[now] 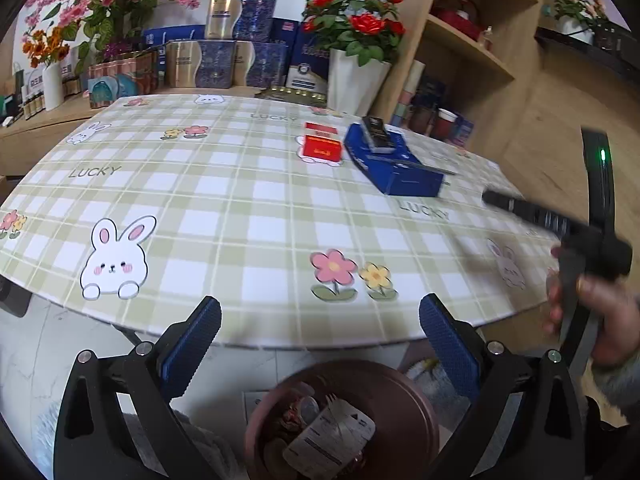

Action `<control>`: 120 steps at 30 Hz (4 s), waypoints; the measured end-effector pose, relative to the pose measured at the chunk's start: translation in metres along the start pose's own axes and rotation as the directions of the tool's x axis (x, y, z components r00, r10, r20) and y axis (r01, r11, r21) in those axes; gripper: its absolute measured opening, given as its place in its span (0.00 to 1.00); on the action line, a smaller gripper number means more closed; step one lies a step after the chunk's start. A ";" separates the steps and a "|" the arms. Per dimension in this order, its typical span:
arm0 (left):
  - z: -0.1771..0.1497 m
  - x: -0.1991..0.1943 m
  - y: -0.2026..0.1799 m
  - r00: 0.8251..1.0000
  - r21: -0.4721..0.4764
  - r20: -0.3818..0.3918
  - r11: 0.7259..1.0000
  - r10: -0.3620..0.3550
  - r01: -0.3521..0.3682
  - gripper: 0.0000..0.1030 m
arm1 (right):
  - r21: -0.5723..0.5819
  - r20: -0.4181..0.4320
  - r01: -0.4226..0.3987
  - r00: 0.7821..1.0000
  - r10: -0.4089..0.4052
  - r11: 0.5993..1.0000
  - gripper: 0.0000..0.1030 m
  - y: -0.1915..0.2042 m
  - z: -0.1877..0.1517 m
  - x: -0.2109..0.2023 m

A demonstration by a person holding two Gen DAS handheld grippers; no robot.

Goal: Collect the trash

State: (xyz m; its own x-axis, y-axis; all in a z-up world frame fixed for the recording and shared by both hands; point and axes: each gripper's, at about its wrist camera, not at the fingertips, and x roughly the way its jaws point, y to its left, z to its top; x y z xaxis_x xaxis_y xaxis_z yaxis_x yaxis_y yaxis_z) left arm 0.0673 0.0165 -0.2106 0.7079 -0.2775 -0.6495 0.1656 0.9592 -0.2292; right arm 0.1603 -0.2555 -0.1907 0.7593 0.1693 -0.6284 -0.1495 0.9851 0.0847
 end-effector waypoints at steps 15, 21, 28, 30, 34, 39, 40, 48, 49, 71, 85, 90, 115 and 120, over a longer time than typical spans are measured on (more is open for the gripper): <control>0.026 0.039 0.009 1.000 -0.028 -0.016 1.000 -0.008 0.008 0.94 | -0.266 -0.102 -0.055 0.994 0.028 0.962 0.80 0.016 0.061 0.114; 0.031 0.046 0.011 1.000 -0.031 -0.018 1.000 -0.002 0.001 0.94 | -0.194 -0.161 -0.094 0.985 0.063 0.977 0.59 0.008 0.058 0.131; 0.027 0.053 0.013 0.999 -0.039 -0.044 0.999 0.004 -0.006 0.94 | -0.070 -0.214 -0.183 0.963 0.165 0.981 0.47 -0.003 0.059 0.138; 0.027 0.053 0.012 0.999 -0.037 -0.045 0.999 0.004 -0.006 0.94 | -0.040 -0.228 -0.211 0.954 0.197 0.977 0.35 -0.005 0.059 0.138; 0.027 0.055 0.012 0.999 -0.032 -0.050 0.999 0.006 -0.008 0.94 | -0.013 -0.246 -0.221 0.946 0.211 0.975 0.28 -0.008 0.060 0.138; 0.033 0.057 0.012 0.998 -0.028 -0.055 1.000 0.004 -0.005 0.94 | 0.021 -0.189 -0.238 0.953 0.237 0.971 0.27 -0.011 0.055 0.123; 0.036 0.057 0.012 0.998 -0.020 -0.056 1.000 0.003 -0.004 0.94 | 0.029 -0.167 -0.241 0.956 0.242 0.970 0.27 -0.012 0.055 0.118; 0.094 0.069 0.013 0.999 0.053 -0.022 0.998 0.045 -0.044 0.94 | 0.078 -0.017 -0.238 0.971 0.240 0.968 0.27 -0.022 0.060 0.082; 0.106 0.075 0.014 0.999 0.059 -0.018 0.997 0.046 -0.045 0.94 | 0.080 -0.007 -0.234 0.972 0.235 0.969 0.27 -0.024 0.059 0.079; 0.205 0.256 -0.023 0.979 0.210 -0.160 0.974 0.125 -0.090 0.94 | 0.165 0.045 -0.195 0.981 0.190 0.967 0.27 -0.054 0.043 0.059; 0.199 0.267 -0.007 0.964 0.172 -0.223 0.979 0.147 -0.110 0.52 | 0.179 0.045 -0.198 0.980 0.193 0.964 0.27 -0.054 0.035 0.050; 0.197 0.236 0.000 0.976 0.132 -0.187 0.987 0.116 -0.092 0.52 | 0.180 0.050 -0.200 0.980 0.194 0.963 0.27 -0.049 0.031 0.038; 0.088 -0.029 -0.045 0.997 0.119 -0.037 0.990 -0.069 0.073 0.52 | 0.089 -0.025 -0.256 0.966 0.259 0.963 0.27 0.027 -0.029 -0.062; 0.051 -0.065 -0.038 0.997 0.108 -0.052 0.992 -0.060 0.065 0.52 | 0.056 -0.078 -0.282 0.955 0.286 0.958 0.27 0.051 -0.061 -0.074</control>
State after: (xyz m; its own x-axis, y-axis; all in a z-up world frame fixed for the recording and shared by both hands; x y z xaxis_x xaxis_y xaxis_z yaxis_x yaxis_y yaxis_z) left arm 0.0499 0.0006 -0.1226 0.6603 -0.3370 -0.6711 0.2844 0.9393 -0.1919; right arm 0.0581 -0.2199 -0.1872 0.6329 0.4410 -0.6363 -0.3222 0.8974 0.3015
